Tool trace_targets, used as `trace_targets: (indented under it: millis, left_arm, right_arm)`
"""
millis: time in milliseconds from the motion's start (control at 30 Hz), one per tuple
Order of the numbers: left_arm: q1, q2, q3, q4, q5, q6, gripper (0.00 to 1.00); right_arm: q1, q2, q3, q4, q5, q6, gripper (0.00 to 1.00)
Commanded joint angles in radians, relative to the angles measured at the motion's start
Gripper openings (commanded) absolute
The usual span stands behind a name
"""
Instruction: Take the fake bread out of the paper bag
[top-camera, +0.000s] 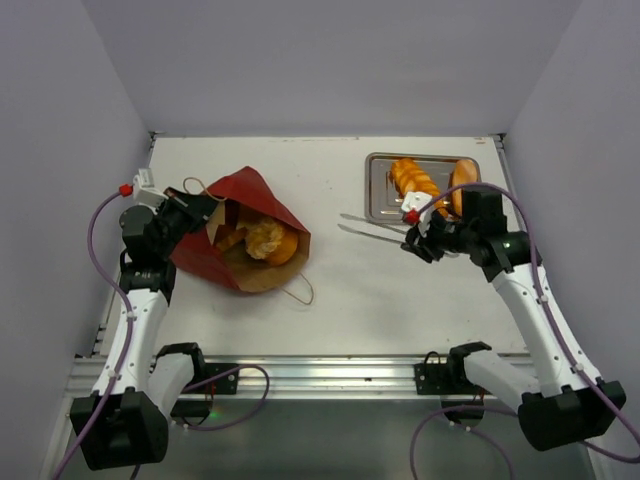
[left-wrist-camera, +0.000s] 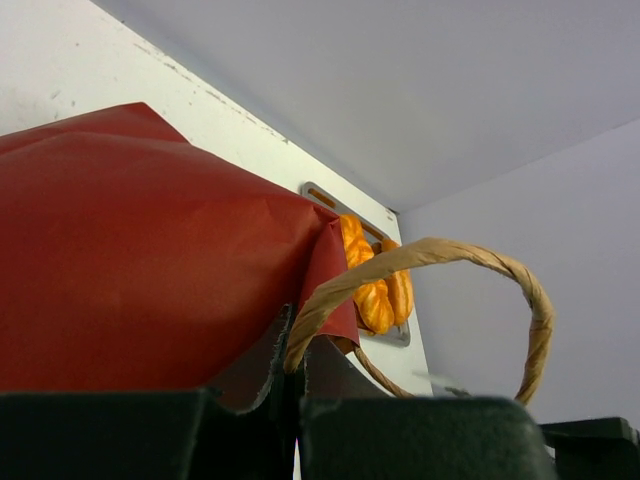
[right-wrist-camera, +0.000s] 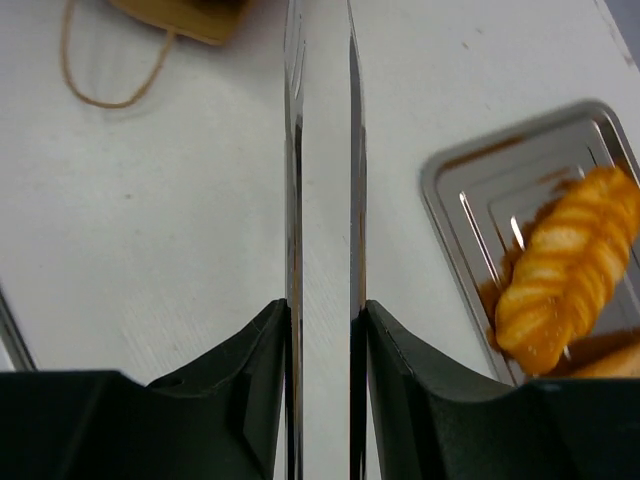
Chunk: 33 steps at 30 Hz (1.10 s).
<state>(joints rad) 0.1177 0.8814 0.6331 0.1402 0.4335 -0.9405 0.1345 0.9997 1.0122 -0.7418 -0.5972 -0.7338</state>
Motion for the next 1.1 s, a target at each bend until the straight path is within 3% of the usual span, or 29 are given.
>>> trace_targets:
  millis: [0, 133, 300, 433, 733, 1067]
  left_arm:
    - [0.007, 0.01, 0.057, 0.001, 0.054, 0.026, 0.0]
    - [0.007, 0.017, 0.073, -0.014, 0.059, 0.032, 0.0]
    - [0.007, 0.021, 0.089, -0.04, 0.057, 0.043, 0.0]
    - [0.007, 0.021, 0.088, -0.045, 0.054, 0.046, 0.0]
    - [0.008, 0.027, 0.089, -0.042, 0.059, 0.046, 0.0]
    - [0.007, 0.028, 0.077, -0.03, 0.067, 0.046, 0.0]
  right_arm:
    - [0.172, 0.036, 0.106, -0.126, -0.095, -0.142, 0.38]
    - [0.411, 0.108, 0.184, -0.122, 0.052, -0.157, 0.38]
    - [0.623, 0.198, 0.256, -0.054, 0.279, -0.153, 0.38]
    - [0.802, 0.282, 0.272, 0.031, 0.541, -0.171, 0.4]
    - [0.964, 0.413, 0.37, 0.1, 0.778, -0.239, 0.42]
    - [0.978, 0.51, 0.433, 0.076, 0.866, -0.259, 0.45]
